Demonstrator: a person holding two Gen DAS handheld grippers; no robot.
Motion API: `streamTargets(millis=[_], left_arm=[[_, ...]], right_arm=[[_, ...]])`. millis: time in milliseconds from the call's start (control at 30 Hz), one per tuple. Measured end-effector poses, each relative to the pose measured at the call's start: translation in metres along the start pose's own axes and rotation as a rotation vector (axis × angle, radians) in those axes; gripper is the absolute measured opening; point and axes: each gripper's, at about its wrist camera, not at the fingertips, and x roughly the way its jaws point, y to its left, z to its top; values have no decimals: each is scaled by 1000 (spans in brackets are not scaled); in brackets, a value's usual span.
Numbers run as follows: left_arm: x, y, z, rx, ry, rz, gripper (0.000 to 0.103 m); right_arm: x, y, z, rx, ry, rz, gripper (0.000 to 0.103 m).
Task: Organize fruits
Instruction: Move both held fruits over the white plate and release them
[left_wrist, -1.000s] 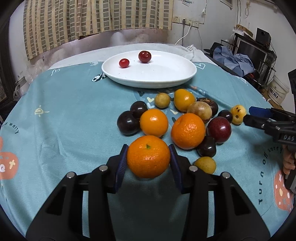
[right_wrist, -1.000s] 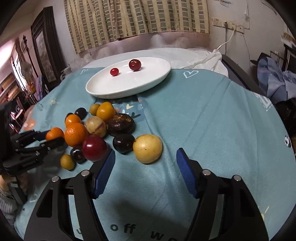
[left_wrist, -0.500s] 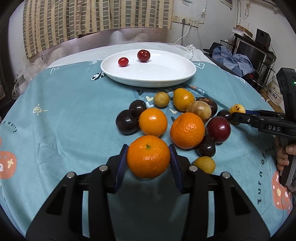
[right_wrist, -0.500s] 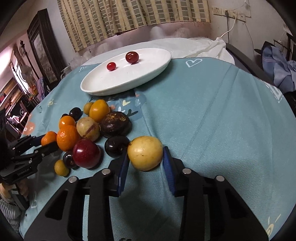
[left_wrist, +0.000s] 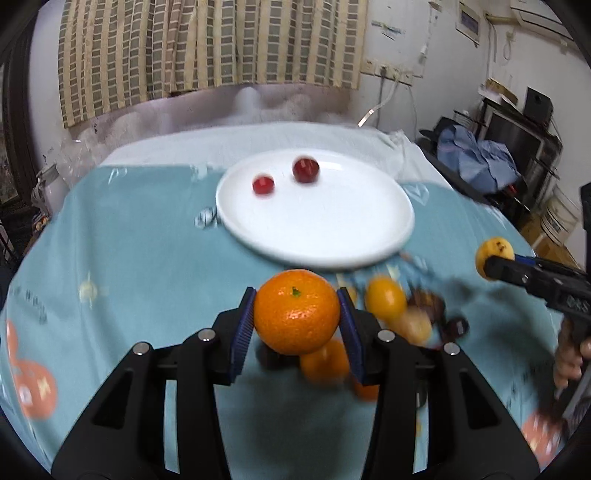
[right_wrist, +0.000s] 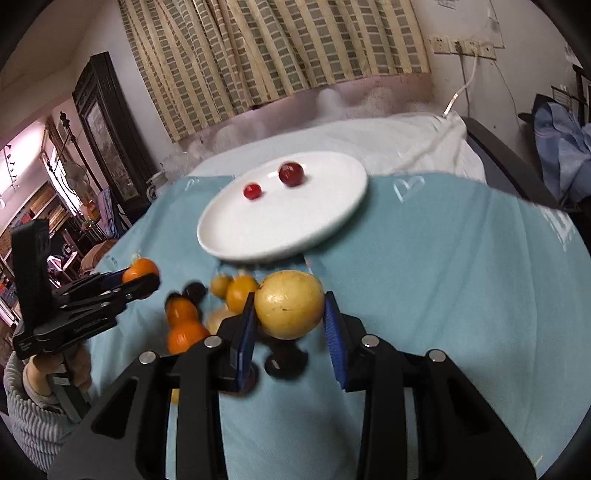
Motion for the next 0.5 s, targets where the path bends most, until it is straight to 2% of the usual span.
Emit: streamTargets(millis=[133,267,300,333,367,400,500], left_arm=[[35,3,34,-24,12,5,44],[66,8,45,-53,39,-6,45],[74,10,47,-65,47,-8,48],[78,11,46,-72,48,-9,57],[79,13,46,-79,43,-9,62],[79,14,44,-79,35,-14,67],[72,15,42,-59,20,-6,69]], right_arm=[[36,11,36,-17,8,1,35],[79,8,54,6,47,7,36],[91,5,57,20,64,1,38],[98,2,58,34,72,-6,43],[100,0,58,45,67,-13,55],[97,-4,57,66,27,-19,61],[83,-8,56,74,-10,-24,61]])
